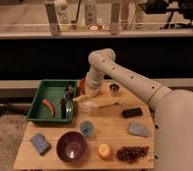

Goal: Place banana in paper cup

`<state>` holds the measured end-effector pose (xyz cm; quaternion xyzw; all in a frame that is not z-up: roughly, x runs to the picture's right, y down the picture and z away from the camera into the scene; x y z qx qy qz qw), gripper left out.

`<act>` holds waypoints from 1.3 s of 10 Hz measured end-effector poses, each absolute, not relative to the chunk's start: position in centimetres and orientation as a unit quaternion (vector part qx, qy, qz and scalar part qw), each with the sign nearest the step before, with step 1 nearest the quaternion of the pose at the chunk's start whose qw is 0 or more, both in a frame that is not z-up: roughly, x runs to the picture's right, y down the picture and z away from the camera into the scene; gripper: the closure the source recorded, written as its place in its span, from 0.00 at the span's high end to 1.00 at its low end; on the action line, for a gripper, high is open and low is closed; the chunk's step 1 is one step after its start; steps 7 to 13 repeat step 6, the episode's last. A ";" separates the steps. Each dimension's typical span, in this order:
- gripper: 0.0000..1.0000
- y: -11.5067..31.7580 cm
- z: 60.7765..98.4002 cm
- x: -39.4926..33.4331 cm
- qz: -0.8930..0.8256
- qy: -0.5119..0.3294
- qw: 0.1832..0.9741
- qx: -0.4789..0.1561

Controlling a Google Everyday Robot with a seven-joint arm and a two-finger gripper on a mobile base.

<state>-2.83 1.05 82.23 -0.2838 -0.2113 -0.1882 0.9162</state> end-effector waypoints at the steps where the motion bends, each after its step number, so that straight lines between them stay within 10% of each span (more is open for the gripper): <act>1: 0.80 1.1 82.2 -2.8 -0.189 -0.212 0.916 -0.284; 13: 0.80 0.9 81.9 -2.9 -0.193 -0.219 0.914 -0.280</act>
